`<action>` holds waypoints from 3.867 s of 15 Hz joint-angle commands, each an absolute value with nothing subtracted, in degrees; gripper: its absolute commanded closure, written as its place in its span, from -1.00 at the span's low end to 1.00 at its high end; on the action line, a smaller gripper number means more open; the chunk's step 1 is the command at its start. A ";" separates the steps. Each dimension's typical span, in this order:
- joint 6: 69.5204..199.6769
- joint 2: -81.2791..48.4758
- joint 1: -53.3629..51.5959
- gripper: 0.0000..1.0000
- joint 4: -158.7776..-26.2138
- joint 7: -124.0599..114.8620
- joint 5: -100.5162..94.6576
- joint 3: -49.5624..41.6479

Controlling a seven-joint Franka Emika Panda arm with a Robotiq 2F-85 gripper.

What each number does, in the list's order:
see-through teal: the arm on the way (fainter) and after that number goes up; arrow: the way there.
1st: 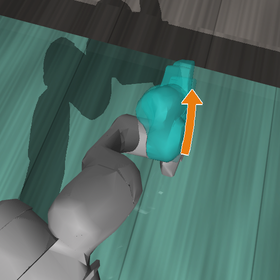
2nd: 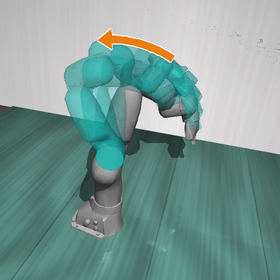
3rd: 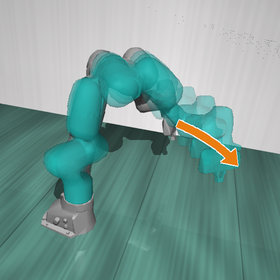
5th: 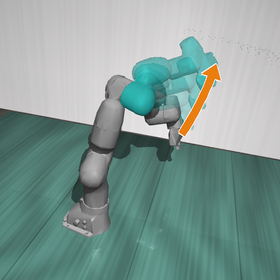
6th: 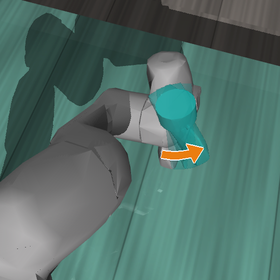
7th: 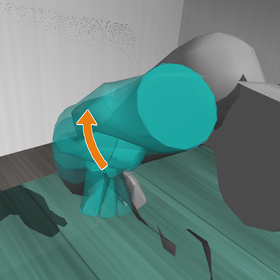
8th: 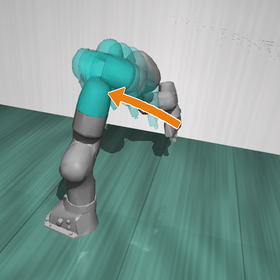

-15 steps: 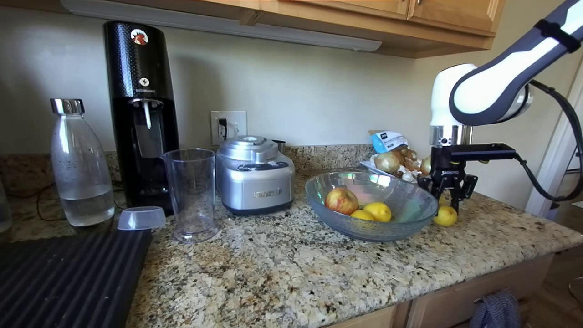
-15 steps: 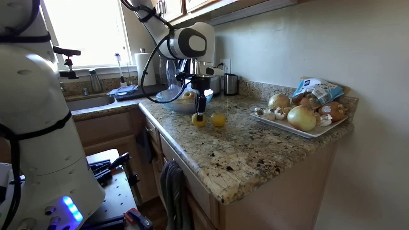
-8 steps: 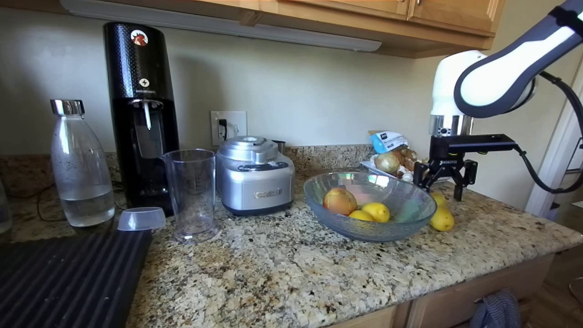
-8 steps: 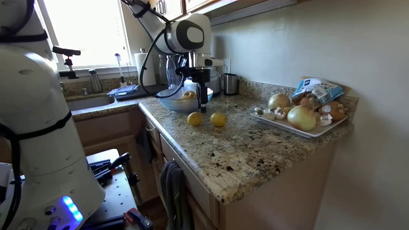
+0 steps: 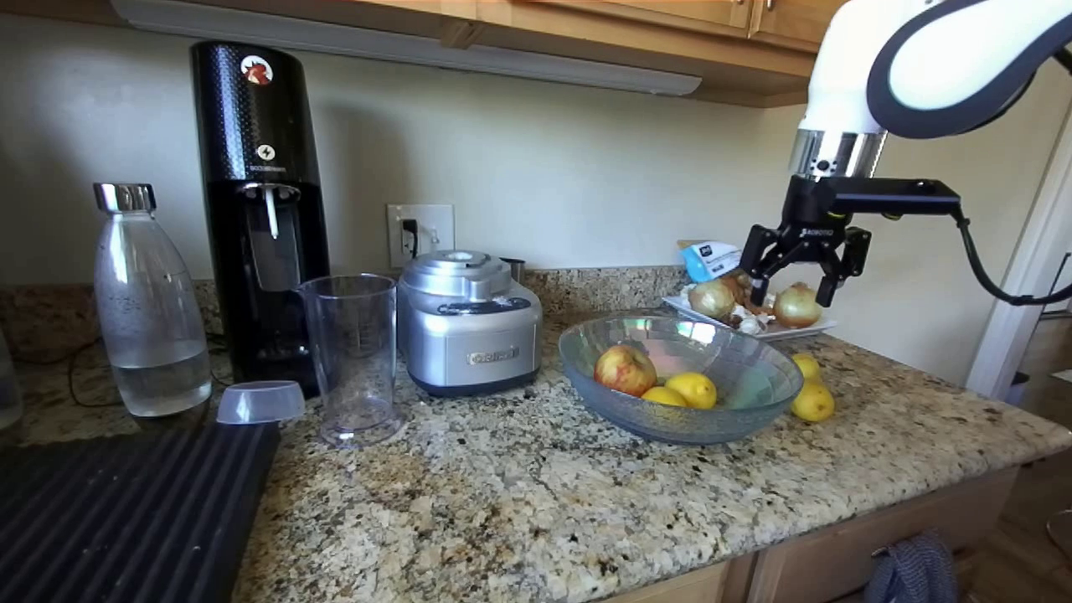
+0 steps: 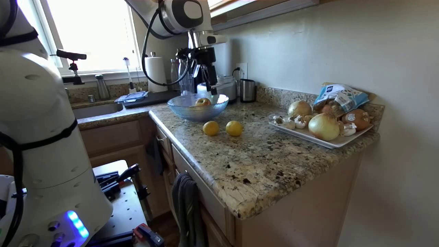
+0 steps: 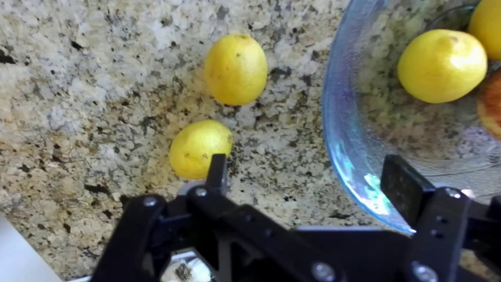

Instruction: Remove the fruits from the glass bowl

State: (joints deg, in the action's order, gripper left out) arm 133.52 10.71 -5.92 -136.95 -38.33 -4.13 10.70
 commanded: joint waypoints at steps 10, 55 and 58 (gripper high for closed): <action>131.23 -0.29 -13.40 -1.00 -126.29 -15.14 0.08 15.87; 122.30 -20.07 -11.83 -0.30 -113.25 32.78 -4.59 17.04; 122.39 -19.81 -11.59 -0.19 -113.91 32.88 -4.22 16.73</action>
